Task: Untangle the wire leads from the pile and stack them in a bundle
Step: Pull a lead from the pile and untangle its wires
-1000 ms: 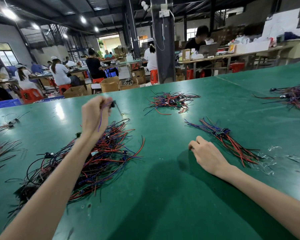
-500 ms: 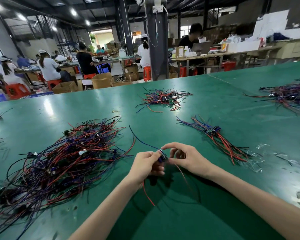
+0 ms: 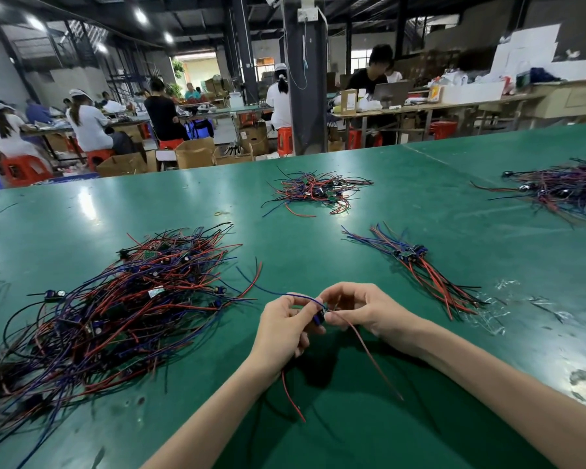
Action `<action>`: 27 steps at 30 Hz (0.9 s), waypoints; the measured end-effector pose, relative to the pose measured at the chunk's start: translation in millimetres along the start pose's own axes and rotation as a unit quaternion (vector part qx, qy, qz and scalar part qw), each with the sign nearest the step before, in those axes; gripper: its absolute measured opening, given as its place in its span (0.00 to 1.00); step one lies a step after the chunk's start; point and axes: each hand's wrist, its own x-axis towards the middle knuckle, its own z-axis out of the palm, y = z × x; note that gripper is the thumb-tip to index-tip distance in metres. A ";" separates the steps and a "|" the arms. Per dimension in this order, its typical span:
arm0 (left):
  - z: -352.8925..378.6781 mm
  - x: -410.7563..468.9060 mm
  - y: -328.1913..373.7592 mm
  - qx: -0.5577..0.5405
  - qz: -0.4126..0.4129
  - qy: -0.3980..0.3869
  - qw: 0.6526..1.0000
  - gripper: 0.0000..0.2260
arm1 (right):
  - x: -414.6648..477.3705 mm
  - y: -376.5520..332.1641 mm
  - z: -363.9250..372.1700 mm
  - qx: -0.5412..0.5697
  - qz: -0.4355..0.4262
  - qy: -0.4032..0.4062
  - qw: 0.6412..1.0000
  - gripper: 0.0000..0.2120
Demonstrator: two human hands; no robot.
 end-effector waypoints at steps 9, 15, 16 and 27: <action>0.3 -2.6 -6.0 -0.002 0.030 0.001 1.000 0.05 | -0.5 0.3 -3.3 0.051 0.026 -0.002 0.998 0.11; 0.5 -4.7 -1.0 -0.016 0.026 -0.017 0.999 0.06 | -2.7 -3.7 -2.4 0.045 0.023 -0.008 0.999 0.08; 0.2 -5.4 0.4 -0.024 0.030 -0.025 0.999 0.06 | -2.7 -4.3 -2.2 0.049 0.024 -0.004 0.999 0.08; -4.6 -8.6 6.9 -0.029 0.003 -0.123 0.992 0.06 | -2.1 -4.4 -6.3 0.070 0.019 0.014 0.997 0.02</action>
